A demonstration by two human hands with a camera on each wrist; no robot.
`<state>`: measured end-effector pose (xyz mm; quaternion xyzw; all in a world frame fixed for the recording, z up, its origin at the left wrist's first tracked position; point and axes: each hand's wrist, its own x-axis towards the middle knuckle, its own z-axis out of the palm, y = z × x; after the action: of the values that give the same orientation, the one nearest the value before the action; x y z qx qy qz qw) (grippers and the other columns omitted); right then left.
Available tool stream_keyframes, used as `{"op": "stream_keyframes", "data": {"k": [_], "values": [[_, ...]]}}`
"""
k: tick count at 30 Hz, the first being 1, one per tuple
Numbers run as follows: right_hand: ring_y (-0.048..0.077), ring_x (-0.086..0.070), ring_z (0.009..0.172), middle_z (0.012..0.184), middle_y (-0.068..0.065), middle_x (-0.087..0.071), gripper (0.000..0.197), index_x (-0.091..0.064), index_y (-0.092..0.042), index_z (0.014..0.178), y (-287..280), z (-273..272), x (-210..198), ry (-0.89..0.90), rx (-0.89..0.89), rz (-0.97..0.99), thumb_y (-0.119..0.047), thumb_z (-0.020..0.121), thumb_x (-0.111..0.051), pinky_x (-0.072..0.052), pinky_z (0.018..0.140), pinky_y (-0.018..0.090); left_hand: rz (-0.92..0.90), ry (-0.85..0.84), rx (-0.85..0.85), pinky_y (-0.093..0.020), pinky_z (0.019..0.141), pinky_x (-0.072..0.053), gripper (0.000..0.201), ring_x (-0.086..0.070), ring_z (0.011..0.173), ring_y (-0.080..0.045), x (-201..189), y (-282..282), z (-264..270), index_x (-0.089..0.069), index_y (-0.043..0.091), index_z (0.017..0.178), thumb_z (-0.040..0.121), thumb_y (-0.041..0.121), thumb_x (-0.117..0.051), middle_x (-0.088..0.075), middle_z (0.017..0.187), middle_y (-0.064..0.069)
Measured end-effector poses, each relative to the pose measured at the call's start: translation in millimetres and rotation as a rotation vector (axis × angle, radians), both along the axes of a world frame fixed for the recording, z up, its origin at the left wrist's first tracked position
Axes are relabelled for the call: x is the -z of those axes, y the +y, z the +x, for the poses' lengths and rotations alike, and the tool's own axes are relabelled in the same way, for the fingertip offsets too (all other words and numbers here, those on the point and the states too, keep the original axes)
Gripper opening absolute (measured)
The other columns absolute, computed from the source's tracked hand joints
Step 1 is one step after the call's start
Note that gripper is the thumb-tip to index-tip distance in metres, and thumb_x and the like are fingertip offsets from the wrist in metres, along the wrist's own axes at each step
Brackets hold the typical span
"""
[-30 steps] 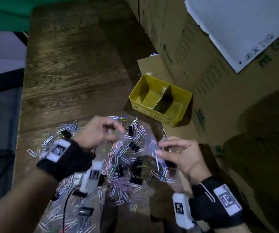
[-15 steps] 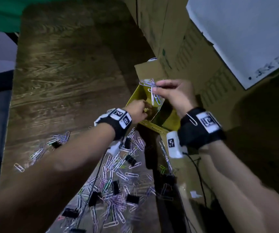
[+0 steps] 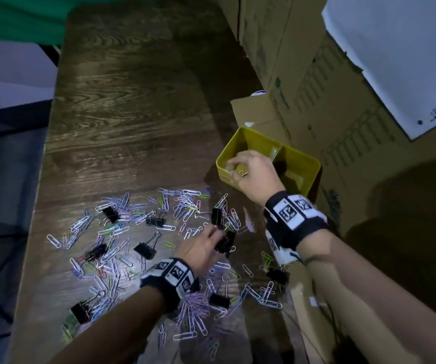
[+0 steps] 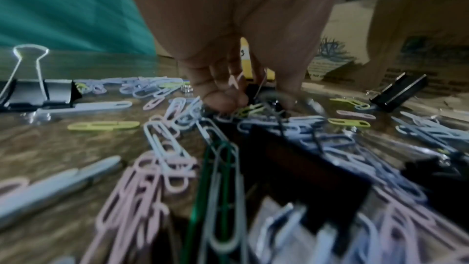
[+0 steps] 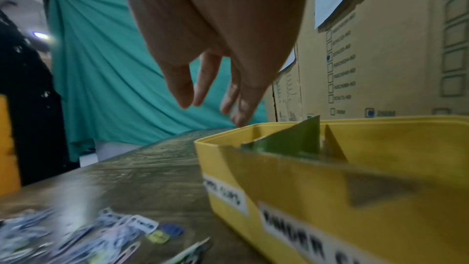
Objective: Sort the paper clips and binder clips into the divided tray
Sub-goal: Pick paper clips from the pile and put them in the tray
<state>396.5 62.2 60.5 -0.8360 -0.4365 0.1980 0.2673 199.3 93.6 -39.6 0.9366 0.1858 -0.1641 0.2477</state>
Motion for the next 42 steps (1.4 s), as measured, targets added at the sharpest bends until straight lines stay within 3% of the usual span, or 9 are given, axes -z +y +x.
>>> {"op": "stream_keyframes", "data": {"k": [3, 7, 12, 15, 18, 29, 34, 38, 42], "values": [[0.017, -0.057, 0.101, 0.107, 0.005, -0.064, 0.017, -0.072, -0.014, 0.099, -31.8, -31.1, 4.3, 0.031, -0.074, 0.146, -0.009, 0.087, -0.061, -0.037, 0.092, 0.02, -0.007, -0.115, -0.025, -0.023, 0.071, -0.046, 0.031, -0.056, 0.087, -0.015, -2.0, -1.9, -6.6, -0.052, 0.016, 0.113, 0.086, 0.03, -0.059, -0.049, 0.116, 0.001], [0.014, -0.055, 0.102, 0.113, 0.0, -0.057, 0.026, -0.068, -0.016, 0.106, -67.5, -54.0, 39.1, 0.099, -0.137, -0.055, -0.004, 0.089, -0.052, -0.041, 0.095, 0.027, -0.057, -0.271, -0.051, -0.032, 0.08, -0.048, 0.009, -0.05, 0.088, -0.014, -4.3, 18.9, -12.6, -0.058, 0.018, 0.082, 0.081, 0.025, -0.064, -0.052, 0.095, 0.006], [0.022, -0.025, 0.14, 0.152, 0.004, -0.025, 0.069, -0.031, -0.012, 0.145, -58.5, -51.7, 64.6, 0.04, -0.239, -0.308, 0.006, 0.081, -0.05, -0.023, 0.114, 0.033, -0.03, -0.13, 0.094, -0.045, 0.104, -0.027, 0.011, -0.027, 0.131, -0.017, -11.9, 45.9, 14.2, -0.062, 0.028, 0.081, 0.078, 0.038, -0.066, -0.031, 0.146, 0.009], [0.018, 0.003, 0.146, 0.159, -0.001, 0.007, 0.081, -0.005, -0.013, 0.151, -41.1, -46.4, 69.9, -0.055, -0.383, -0.464, 0.001, 0.083, -0.049, -0.009, 0.117, 0.044, -0.021, 0.013, 0.188, -0.051, 0.106, -0.025, 0.012, -0.017, 0.137, -0.021, -14.3, 51.5, 28.6, -0.059, 0.024, 0.088, 0.082, 0.035, -0.062, -0.028, 0.15, 0.008], [0.019, 0.01, 0.146, 0.158, -0.002, 0.016, 0.08, 0.001, -0.014, 0.151, -29.0, -42.4, 78.2, -0.073, -0.496, -0.604, -0.002, 0.086, -0.044, -0.004, 0.117, 0.051, -0.011, 0.047, 0.235, -0.05, 0.106, -0.027, 0.009, -0.02, 0.136, -0.02, -15.2, 56.8, 27.8, -0.054, 0.024, 0.089, 0.087, 0.033, -0.057, -0.035, 0.146, 0.01], [0.024, 0.002, 0.146, 0.159, 0.002, 0.002, 0.069, -0.007, -0.016, 0.151, -85.3, -79.3, 87.9, -0.056, -0.438, -0.465, -0.017, 0.093, -0.045, -0.005, 0.119, 0.044, 0.02, -0.037, 0.121, -0.041, 0.093, -0.035, 0.021, -0.044, 0.119, -0.018, -19.7, 105.4, -36.8, -0.055, 0.027, 0.089, 0.068, 0.028, -0.052, -0.054, 0.123, 0.006], [0.021, -0.039, 0.128, 0.144, 0.003, -0.03, 0.052, -0.042, -0.023, 0.133, -128.1, -82.9, 59.3, 0.03, -0.027, -0.407, -0.021, 0.086, -0.063, -0.036, 0.106, 0.032, -0.013, -0.189, 0.104, -0.041, 0.104, -0.035, 0.058, -0.042, 0.125, -0.022, -34.3, 91.2, 7.8, -0.056, 0.021, 0.116, 0.059, 0.019, -0.047, -0.05, 0.132, 0.0], [0.019, -0.041, 0.112, 0.12, -0.001, -0.041, 0.048, -0.049, -0.031, 0.116, -162.7, -84.4, 46.9, -0.012, 0.084, -0.593, -0.035, 0.074, -0.072, -0.039, 0.095, 0.032, 0.076, -0.001, 0.114, -0.05, 0.115, -0.016, 0.063, -0.015, 0.142, -0.026, -16.4, 49.0, 56.5, -0.027, 0.022, 0.143, 0.084, 0.028, -0.048, -0.012, 0.156, -0.007], [0.024, -0.055, 0.097, 0.108, -0.001, -0.048, 0.037, -0.047, -0.038, 0.103, -181.2, -91.9, 56.5, 0.154, 0.149, -0.697, -0.033, 0.074, -0.07, -0.05, 0.083, 0.034, 0.116, 0.256, 0.056, -0.053, 0.113, 0.001, 0.066, 0.013, 0.143, -0.024, 9.3, 5.6, 61.0, 0.0, 0.026, 0.147, 0.094, 0.049, -0.031, 0.017, 0.156, -0.005]]}}
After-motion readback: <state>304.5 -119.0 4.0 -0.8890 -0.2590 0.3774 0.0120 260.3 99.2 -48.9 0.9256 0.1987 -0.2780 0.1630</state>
